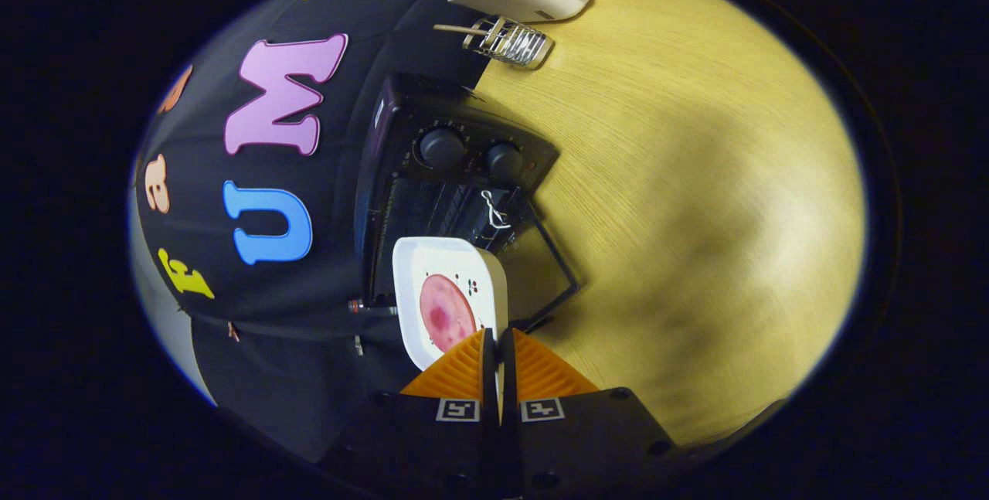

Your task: Open the toaster oven, put the food inside, and close the toaster oven door.

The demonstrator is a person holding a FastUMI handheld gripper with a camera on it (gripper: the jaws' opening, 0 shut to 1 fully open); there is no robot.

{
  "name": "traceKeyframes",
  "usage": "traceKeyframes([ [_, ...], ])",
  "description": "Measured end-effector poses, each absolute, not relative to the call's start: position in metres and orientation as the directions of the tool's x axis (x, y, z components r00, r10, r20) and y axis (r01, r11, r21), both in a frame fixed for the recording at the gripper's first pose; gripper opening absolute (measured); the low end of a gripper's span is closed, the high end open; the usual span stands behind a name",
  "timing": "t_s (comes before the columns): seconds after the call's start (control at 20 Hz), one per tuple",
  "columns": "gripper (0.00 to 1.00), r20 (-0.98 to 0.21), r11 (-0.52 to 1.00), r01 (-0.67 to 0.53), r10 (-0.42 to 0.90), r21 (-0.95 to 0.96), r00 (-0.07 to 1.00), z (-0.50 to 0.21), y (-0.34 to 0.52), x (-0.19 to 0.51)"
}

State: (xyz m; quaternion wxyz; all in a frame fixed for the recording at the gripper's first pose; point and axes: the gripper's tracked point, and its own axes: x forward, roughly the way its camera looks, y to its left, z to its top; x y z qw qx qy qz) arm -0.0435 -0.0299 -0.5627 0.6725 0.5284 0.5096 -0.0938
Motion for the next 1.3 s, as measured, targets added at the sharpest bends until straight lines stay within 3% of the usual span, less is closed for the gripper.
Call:
traceKeyframes([
  [0.45,0.05,-0.828,0.183,0.809,0.162,0.559,0.536,-0.607,0.011,0.042],
  [0.7,0.05,-0.825,0.06,0.826,0.121,0.561,0.551,-0.629,0.045,0.085],
  [1.2,0.05,-0.848,-0.014,0.849,0.027,0.529,0.529,-0.658,0.047,0.108],
  [1.3,0.09,-0.845,-0.023,0.846,0.041,0.532,0.533,-0.659,0.05,0.111],
])
